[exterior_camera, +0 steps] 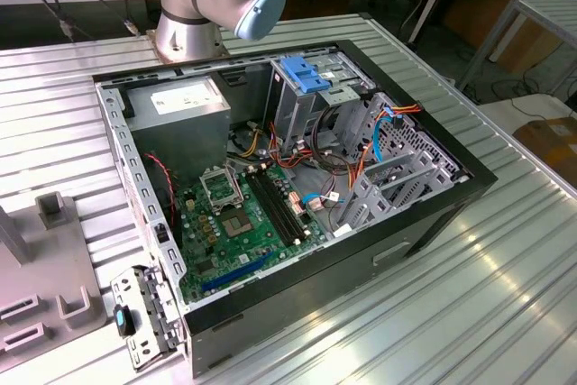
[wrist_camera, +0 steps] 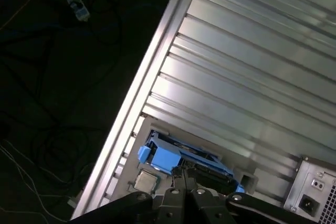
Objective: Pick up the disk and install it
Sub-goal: 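Pick up the disk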
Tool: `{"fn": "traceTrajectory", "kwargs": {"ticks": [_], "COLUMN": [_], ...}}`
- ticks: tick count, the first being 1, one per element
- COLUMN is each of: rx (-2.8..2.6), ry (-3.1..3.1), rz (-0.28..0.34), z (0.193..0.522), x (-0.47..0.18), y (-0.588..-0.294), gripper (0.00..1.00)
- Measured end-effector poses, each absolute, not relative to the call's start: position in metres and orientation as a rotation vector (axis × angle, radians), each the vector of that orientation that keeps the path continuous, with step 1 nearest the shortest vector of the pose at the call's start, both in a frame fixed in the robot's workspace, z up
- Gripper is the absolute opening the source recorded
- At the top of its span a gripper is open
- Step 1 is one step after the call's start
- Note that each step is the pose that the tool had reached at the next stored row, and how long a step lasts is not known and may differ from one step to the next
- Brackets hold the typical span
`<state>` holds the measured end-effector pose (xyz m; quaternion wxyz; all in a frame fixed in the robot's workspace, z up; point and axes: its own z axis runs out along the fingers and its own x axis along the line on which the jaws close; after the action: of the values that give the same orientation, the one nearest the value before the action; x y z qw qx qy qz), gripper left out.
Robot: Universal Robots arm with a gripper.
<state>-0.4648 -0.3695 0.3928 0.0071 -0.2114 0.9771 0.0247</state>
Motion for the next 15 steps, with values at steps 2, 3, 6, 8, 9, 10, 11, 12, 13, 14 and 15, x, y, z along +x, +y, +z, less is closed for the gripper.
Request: {"fn": "traceTrajectory", "kwargs": {"ticks": [2,3,6,8,9,10,11,12,13,14,15], "rx": [-0.722,-0.742,-0.86,-0.934,-0.982,-1.021,-1.05,-1.091,-1.128,-1.166,-1.186], "ry": [3.043,3.038,3.009,2.988,2.974,2.961,2.952,2.937,2.924,2.91,2.902], "rz": [0.078,0.078,0.079,0.079,0.079,0.079,0.08,0.08,0.08,0.08,0.08], "z": [0.3928,0.3928,0.3928,0.3928,0.3928,0.3928,0.3928,0.3928,0.3928,0.3928,0.3928], "x": [-0.4649,-0.4649,-0.4649,-0.4649,-0.4648,-0.4649,-0.4649,-0.4648,-0.4649,-0.4649,-0.4649], "y": [-0.3695,-0.3695,-0.3695,-0.3694,-0.3695,-0.3694,-0.3695,-0.3694,-0.3695,-0.3695,-0.3695], "gripper": [0.11,0.11,0.11,0.11,0.11,0.11,0.11,0.11,0.11,0.11,0.11]}}
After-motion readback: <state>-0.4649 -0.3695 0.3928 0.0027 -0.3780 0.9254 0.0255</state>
